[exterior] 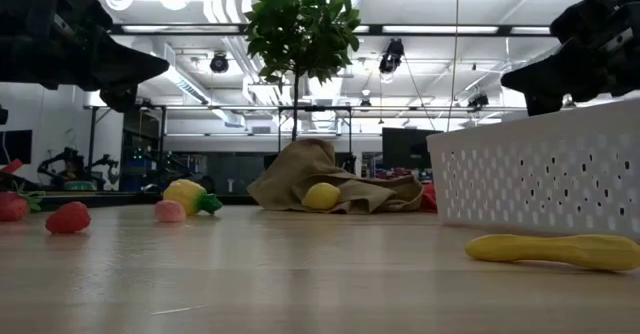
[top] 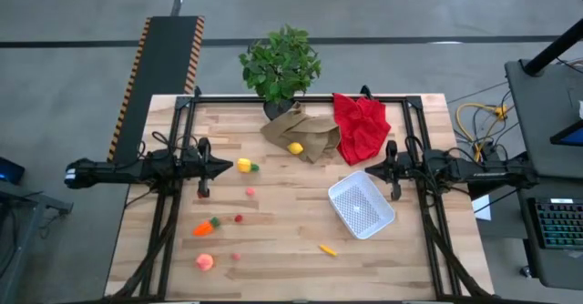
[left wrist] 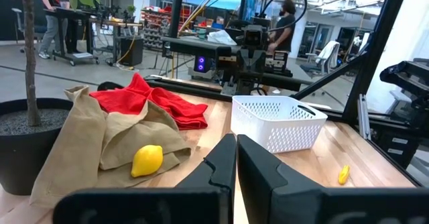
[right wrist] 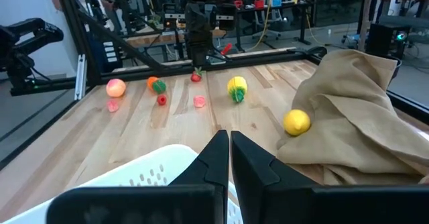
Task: Pick and placing Produce into tupperware
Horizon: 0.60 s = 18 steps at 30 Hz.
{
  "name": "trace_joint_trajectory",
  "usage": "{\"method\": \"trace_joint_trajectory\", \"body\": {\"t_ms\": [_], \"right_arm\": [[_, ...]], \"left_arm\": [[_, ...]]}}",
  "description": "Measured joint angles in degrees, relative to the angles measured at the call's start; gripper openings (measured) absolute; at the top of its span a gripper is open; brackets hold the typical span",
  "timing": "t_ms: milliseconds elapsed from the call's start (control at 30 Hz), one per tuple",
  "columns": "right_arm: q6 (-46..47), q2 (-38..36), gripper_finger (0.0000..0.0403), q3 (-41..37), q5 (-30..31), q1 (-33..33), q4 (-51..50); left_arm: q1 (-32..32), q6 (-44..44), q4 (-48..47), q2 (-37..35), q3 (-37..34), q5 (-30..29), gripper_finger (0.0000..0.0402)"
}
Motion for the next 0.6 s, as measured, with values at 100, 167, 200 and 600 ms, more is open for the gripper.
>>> {"method": "trace_joint_trajectory", "body": {"t_ms": [100,167,200,600], "right_arm": [[2.5,0.0,0.0009,0.0,-0.1,0.0,2.0],[4.6,0.0,0.0009,0.0,-0.1,0.0,3.1],[5.2,0.0,0.0009,0.0,-0.1,0.0,3.5],[-0.2,0.4,0.0009,0.0,0.9,0.0,23.9]], "left_arm": [[0.0,0.0,0.1,0.0,0.0,0.0,0.0],[0.0,0.0,0.1,0.0,0.0,0.0,0.0],[0.0,0.0,0.1,0.0,0.0,0.0,0.0],[0.0,7.1,19.8,1.0,0.0,-1.6,0.0]]}}
